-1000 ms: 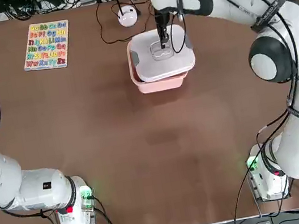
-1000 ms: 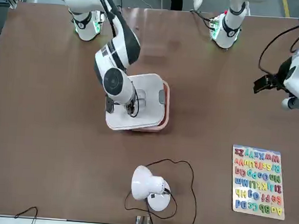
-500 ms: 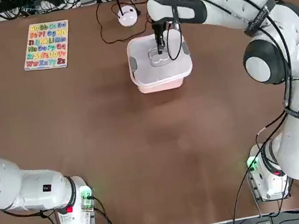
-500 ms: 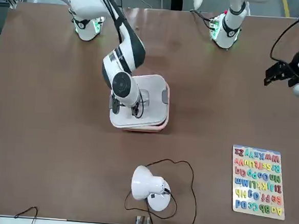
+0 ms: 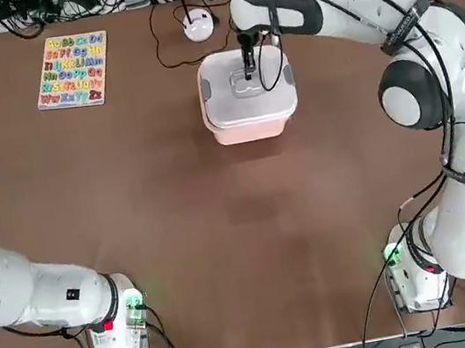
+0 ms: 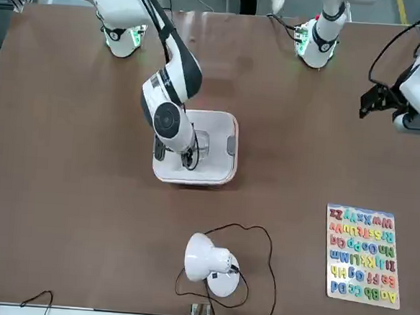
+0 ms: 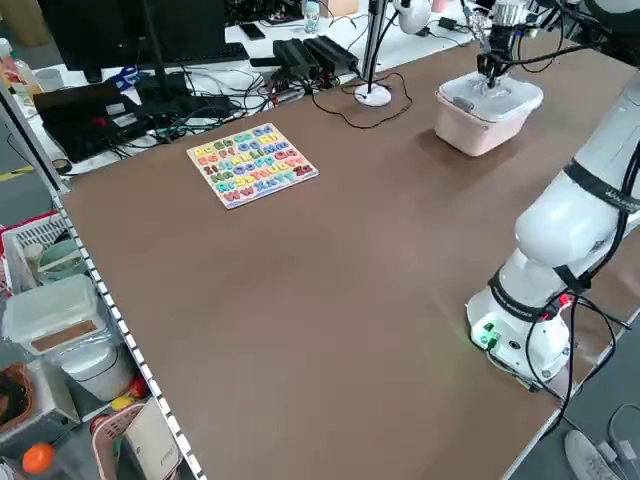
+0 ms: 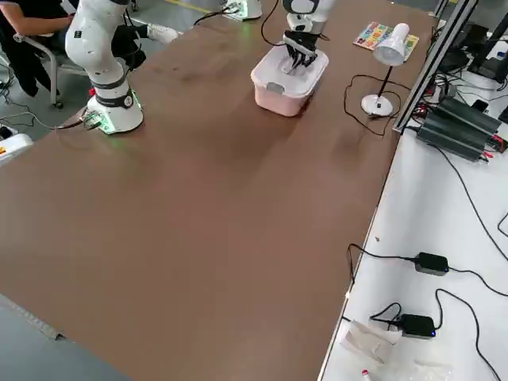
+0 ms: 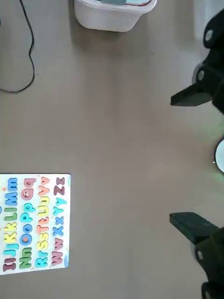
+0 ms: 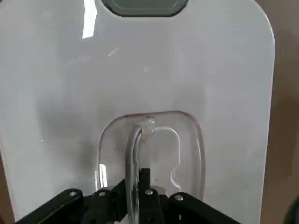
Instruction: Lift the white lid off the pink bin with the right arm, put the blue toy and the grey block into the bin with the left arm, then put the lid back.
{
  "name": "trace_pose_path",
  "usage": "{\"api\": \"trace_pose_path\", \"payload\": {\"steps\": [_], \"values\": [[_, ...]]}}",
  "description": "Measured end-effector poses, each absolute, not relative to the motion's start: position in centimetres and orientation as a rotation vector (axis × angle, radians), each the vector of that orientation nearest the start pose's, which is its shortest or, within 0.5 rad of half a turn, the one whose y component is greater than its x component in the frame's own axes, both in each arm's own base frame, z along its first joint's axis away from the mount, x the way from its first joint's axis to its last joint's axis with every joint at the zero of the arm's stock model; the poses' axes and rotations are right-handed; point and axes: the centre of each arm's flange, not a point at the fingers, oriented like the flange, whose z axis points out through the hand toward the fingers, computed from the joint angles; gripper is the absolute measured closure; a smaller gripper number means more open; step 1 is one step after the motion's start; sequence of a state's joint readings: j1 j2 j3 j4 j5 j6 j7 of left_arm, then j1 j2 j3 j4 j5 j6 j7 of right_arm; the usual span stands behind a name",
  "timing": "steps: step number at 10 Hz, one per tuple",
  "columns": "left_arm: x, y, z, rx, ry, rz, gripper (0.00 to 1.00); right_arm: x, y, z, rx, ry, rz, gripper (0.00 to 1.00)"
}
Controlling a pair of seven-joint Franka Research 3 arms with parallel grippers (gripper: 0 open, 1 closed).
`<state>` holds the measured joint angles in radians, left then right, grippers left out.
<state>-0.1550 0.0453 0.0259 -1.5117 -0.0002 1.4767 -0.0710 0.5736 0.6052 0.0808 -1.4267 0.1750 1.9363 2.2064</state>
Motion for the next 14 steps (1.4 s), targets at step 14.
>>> {"api": "trace_pose_path", "payload": {"steps": [14], "values": [[55.99,-6.46,61.52,-3.131,0.065,0.112,0.00,55.14,44.22,33.69,-2.184,2.337,0.356,0.93]]}}
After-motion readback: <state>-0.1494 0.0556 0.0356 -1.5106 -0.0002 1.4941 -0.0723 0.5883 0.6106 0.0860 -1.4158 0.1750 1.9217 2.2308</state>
